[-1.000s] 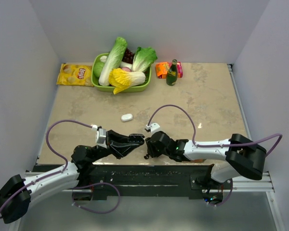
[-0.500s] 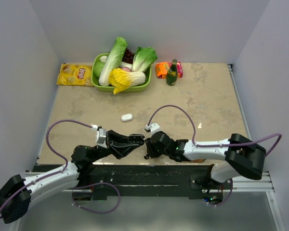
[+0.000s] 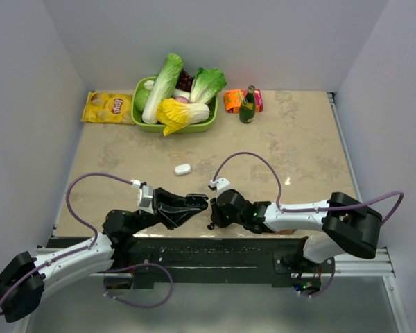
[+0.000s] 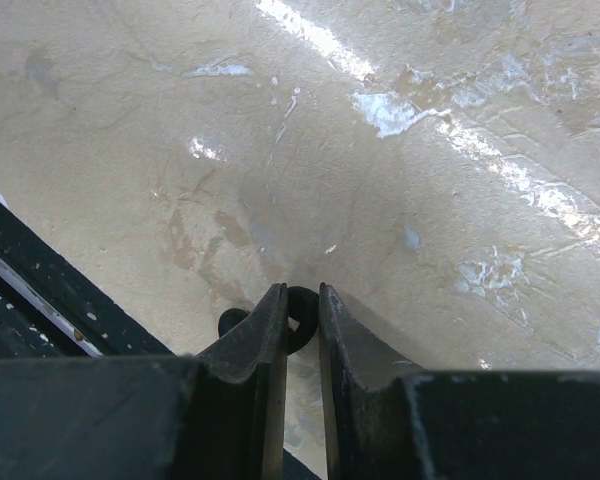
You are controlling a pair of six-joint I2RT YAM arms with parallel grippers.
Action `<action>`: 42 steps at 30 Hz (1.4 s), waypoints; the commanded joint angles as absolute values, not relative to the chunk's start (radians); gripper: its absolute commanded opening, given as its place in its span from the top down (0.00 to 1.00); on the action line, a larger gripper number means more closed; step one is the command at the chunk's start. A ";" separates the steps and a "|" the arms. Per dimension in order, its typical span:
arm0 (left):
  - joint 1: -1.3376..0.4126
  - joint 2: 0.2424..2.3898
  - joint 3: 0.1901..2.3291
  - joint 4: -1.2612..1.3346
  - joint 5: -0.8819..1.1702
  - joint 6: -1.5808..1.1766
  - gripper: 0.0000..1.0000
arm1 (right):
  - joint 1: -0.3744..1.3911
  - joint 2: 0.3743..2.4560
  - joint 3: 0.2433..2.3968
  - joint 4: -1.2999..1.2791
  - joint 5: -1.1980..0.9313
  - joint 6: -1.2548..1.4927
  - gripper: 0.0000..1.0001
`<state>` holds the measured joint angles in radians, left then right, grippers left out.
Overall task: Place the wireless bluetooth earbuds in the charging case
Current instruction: Pick up the earbud from the center of the board, then place the earbud in the charging case.
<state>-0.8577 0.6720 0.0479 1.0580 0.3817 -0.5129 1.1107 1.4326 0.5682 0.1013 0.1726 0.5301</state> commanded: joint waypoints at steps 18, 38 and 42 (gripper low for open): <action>-0.853 0.680 -0.120 1.132 0.365 -0.508 1.00 | 1.111 1.208 0.552 -0.020 0.299 0.509 1.00; -0.854 0.761 -0.120 1.229 0.331 -0.532 1.00 | 1.117 0.745 0.722 -0.197 0.198 0.189 1.00; -0.854 0.790 -0.103 1.244 0.347 -0.541 1.00 | 1.167 0.741 0.821 -0.294 0.210 0.141 1.00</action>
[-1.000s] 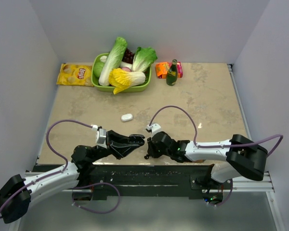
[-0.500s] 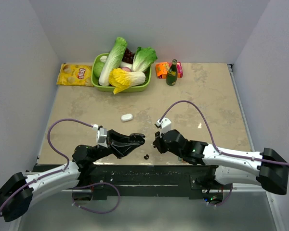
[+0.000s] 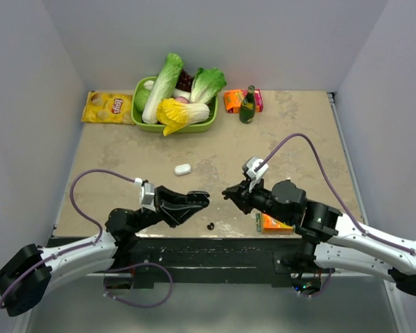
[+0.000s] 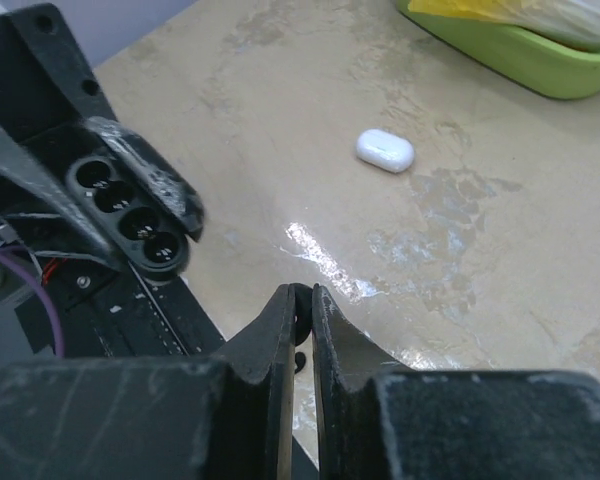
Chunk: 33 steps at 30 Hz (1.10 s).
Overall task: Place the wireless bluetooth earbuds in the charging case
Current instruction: Place the earbud in the charging case.
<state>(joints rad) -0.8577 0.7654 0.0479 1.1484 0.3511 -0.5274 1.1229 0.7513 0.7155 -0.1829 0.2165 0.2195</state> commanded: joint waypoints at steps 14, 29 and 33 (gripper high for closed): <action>-0.851 0.986 -0.031 1.440 0.598 -0.624 1.00 | 1.414 0.795 1.034 -0.477 0.284 -0.142 1.00; -0.851 1.124 0.049 1.640 0.778 -0.695 1.00 | 1.442 0.857 1.062 -0.505 0.193 -0.213 1.00; -0.851 1.134 0.078 1.648 0.788 -0.693 1.00 | 1.448 0.862 1.039 -0.497 0.172 -0.204 1.00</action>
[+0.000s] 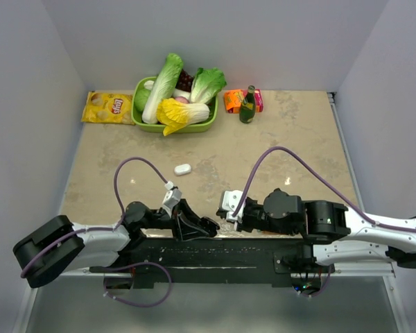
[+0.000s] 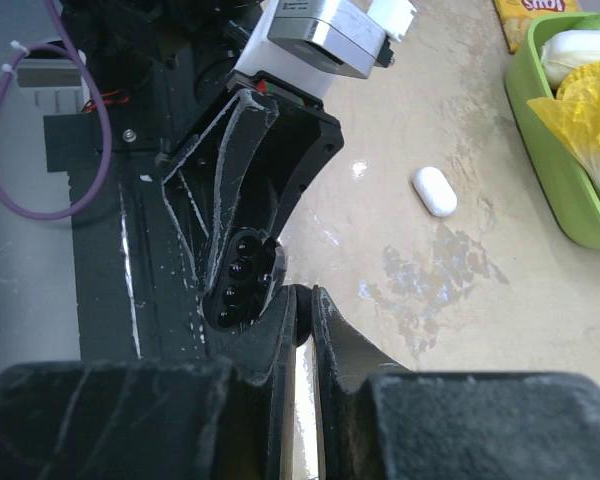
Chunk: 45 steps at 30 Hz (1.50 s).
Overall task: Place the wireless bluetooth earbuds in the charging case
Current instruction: Place the earbud in the charging case.
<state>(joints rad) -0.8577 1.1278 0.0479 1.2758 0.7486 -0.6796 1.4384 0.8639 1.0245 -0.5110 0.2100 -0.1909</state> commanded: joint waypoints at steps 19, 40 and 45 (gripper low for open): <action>-0.850 1.022 0.195 1.430 0.788 -0.595 1.00 | 1.500 0.890 1.012 -0.497 0.150 -0.183 1.00; -0.851 1.035 0.210 1.450 0.801 -0.618 1.00 | 1.522 0.900 1.005 -0.483 0.271 -0.192 1.00; -0.851 1.032 0.209 1.456 0.795 -0.618 1.00 | 1.522 0.917 1.003 -0.483 0.287 -0.190 1.00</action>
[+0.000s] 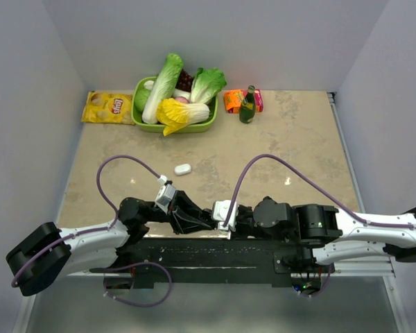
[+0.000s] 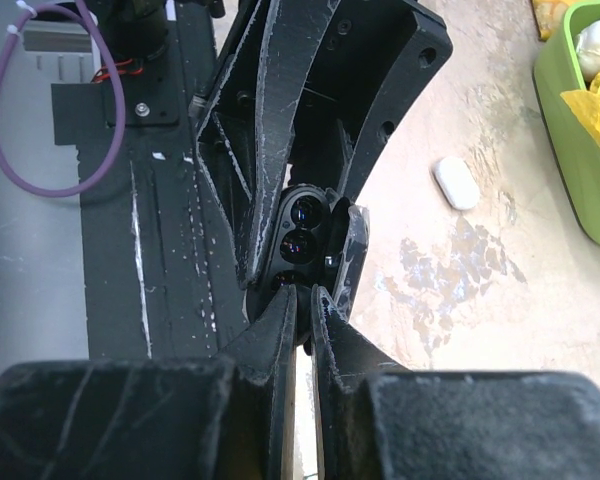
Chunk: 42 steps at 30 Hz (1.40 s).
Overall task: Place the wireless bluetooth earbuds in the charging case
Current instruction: Place the earbud in the charging case.
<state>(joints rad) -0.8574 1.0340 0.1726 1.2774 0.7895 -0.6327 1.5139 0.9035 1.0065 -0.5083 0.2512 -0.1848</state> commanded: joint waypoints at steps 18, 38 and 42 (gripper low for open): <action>-0.850 1.012 0.218 1.430 0.775 -0.603 1.00 | 1.529 0.924 0.999 -0.462 0.316 -0.155 0.74; -0.853 0.984 0.152 1.401 0.678 -0.565 1.00 | 1.511 0.652 0.841 -0.290 0.902 0.197 0.34; -0.851 0.901 0.095 1.350 0.582 -0.529 1.00 | 1.407 0.710 0.735 -0.308 0.775 0.394 0.34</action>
